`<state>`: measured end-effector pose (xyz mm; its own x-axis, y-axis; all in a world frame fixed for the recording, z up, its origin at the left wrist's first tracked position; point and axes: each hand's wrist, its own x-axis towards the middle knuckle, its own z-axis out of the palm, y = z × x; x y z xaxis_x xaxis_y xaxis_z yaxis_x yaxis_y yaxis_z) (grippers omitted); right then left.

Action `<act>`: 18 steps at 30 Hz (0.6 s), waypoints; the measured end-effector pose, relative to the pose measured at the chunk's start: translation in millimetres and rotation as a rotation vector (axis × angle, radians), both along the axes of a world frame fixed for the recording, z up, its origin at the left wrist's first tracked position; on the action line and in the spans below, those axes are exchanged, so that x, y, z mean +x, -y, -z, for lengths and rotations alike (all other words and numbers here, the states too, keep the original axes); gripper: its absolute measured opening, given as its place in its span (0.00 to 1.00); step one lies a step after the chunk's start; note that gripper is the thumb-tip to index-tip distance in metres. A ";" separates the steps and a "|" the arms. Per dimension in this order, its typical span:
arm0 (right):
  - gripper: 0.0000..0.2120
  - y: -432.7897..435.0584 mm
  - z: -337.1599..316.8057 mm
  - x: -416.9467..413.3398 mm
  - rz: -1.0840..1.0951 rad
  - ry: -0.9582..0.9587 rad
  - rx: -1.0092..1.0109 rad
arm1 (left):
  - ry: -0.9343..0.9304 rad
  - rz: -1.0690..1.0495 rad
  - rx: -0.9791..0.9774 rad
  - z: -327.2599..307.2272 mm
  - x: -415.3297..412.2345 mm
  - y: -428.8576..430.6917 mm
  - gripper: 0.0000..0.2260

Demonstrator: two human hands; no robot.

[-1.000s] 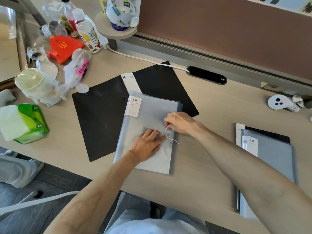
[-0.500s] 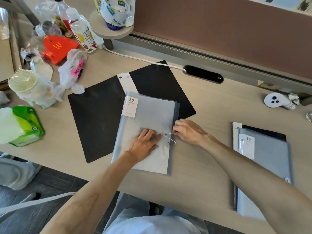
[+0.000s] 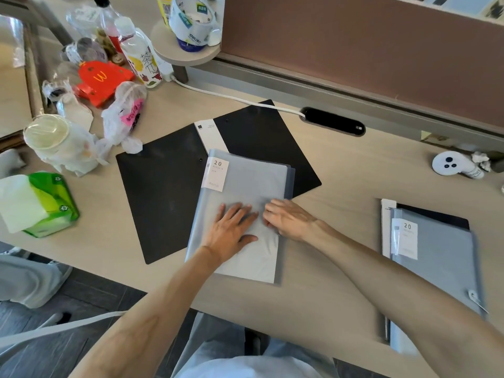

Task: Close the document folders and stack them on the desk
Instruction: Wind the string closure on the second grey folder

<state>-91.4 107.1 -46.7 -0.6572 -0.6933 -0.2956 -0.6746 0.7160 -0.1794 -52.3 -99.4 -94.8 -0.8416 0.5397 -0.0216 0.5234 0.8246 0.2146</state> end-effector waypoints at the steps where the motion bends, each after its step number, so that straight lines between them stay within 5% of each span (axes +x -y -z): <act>1: 0.09 3.8 -0.8 -1.9 -0.018 0.008 0.012 | 0.000 0.007 0.004 0.1 -0.2 1.2 0.27; 18: 0.03 -14.0 2.2 -29.3 0.238 0.067 -0.071 | 0.068 0.025 -0.022 -1.0 -3.1 4.9 0.27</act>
